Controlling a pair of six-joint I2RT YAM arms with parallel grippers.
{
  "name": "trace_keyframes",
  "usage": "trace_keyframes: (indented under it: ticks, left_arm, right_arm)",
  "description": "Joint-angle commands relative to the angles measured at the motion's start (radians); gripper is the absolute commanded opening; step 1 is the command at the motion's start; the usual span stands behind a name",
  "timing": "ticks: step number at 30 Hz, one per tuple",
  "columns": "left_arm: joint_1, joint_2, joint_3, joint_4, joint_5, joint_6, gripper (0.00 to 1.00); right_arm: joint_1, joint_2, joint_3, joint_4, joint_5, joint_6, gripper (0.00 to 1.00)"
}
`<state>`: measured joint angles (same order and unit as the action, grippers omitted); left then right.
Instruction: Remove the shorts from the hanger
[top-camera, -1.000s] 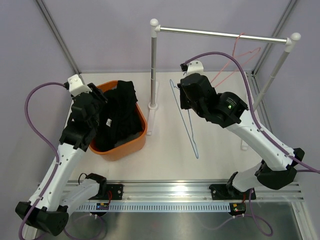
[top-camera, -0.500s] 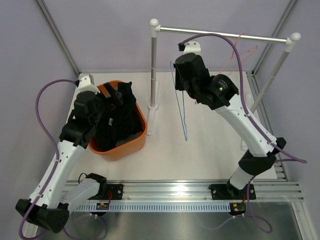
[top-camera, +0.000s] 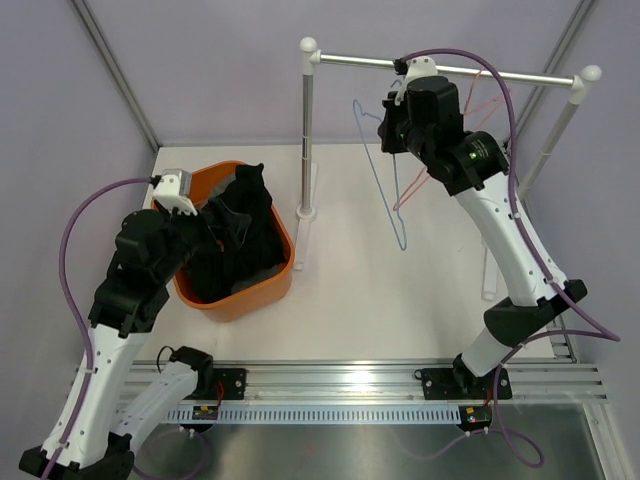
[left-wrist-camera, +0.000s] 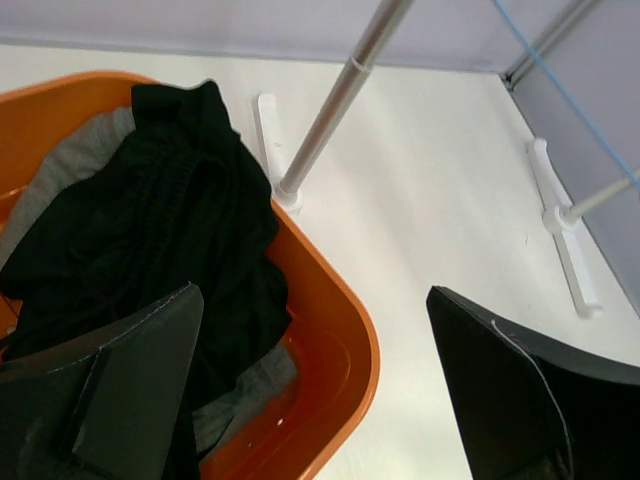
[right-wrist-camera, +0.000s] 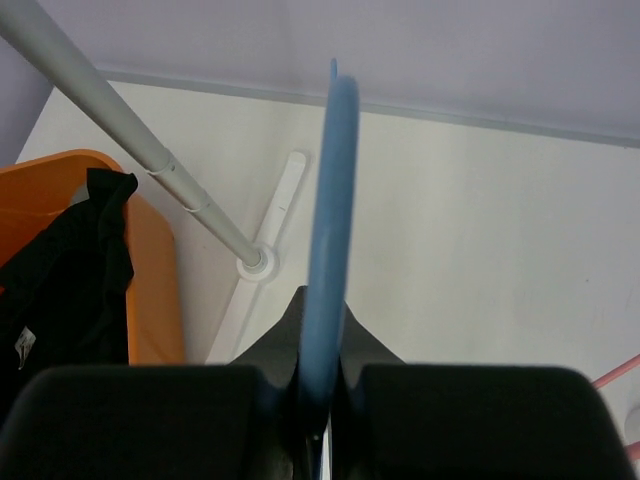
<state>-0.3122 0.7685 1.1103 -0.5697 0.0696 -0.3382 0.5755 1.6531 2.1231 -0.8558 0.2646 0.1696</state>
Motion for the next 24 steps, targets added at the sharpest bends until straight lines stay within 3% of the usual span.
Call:
trace_keyframes:
  ticks: [1, 15, 24]
  left_arm:
    - [0.002, -0.055, -0.062, -0.021, 0.085, 0.061, 0.99]
    - [0.002, -0.176, -0.240, -0.012, 0.099, 0.108, 0.99]
    - [0.002, -0.210, -0.288, -0.010, 0.081, 0.117, 0.99]
  right_arm:
    - [-0.040, -0.056, -0.011, 0.100, -0.136, -0.062, 0.00]
    - [-0.092, -0.009, 0.060, 0.120, -0.260, -0.071, 0.00]
    - [-0.092, 0.043, 0.194, 0.069, -0.280, 0.047, 0.00]
